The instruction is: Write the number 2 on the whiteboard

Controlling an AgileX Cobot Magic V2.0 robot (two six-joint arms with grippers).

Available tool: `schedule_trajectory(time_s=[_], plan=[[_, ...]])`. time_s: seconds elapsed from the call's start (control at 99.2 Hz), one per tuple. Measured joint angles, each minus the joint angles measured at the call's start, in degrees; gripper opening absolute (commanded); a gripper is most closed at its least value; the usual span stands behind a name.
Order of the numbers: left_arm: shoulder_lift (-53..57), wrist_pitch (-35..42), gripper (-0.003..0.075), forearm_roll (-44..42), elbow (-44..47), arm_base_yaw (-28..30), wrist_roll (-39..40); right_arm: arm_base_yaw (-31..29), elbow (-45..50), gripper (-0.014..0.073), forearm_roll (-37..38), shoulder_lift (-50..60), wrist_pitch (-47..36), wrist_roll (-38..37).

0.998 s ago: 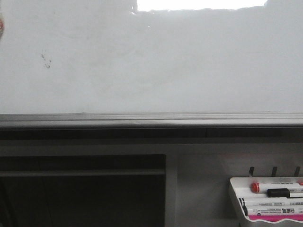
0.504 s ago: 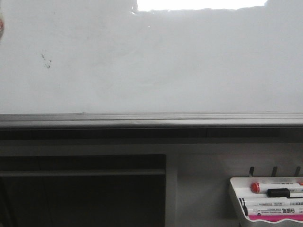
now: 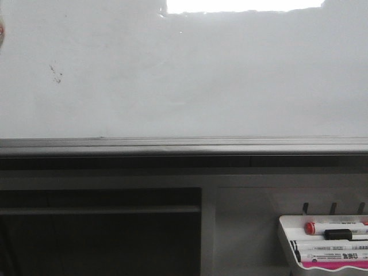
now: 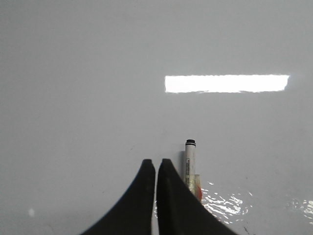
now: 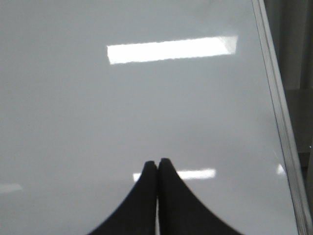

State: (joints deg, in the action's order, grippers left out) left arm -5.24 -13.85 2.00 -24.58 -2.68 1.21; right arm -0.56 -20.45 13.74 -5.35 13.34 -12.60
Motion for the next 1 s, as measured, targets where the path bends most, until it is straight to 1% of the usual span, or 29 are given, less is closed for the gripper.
schedule_trajectory(time_s=[0.101,0.171,0.313,0.474,0.595,0.827,0.998], plan=[[-5.0,-6.3,-0.002,-0.6,-5.8,0.0,-0.1,0.0,-4.7,-0.0074,-0.5,-5.3,4.2,0.0],[-8.5,-10.4,-0.002,-1.2,-8.7,0.0,-1.6,0.0,-7.5,-0.0074,-0.7,-9.4,6.9,0.3],[-14.3,-16.2,-0.002,-1.4,-11.9,0.0,-5.2,0.0,-11.3,-0.0074,-1.1,-17.1,11.3,2.9],[-18.3,-18.0,-0.002,-1.5,-12.0,0.0,-6.0,0.0,-12.3,-0.0074,-2.7,-23.8,14.9,4.8],[-19.5,-18.1,-0.002,-1.5,-12.0,0.0,-6.1,0.0,-12.3,-0.0074,-3.8,-26.6,16.5,5.5],[-20.0,-18.1,-0.002,-1.5,-12.0,0.0,-6.3,0.0,-12.3,-0.0074,-4.4,-27.6,15.6,5.7],[-20.0,-18.1,-0.002,-1.5,-12.0,0.0,-6.3,0.0,-12.4,-0.0074,-7.7,-27.6,15.5,5.9]])
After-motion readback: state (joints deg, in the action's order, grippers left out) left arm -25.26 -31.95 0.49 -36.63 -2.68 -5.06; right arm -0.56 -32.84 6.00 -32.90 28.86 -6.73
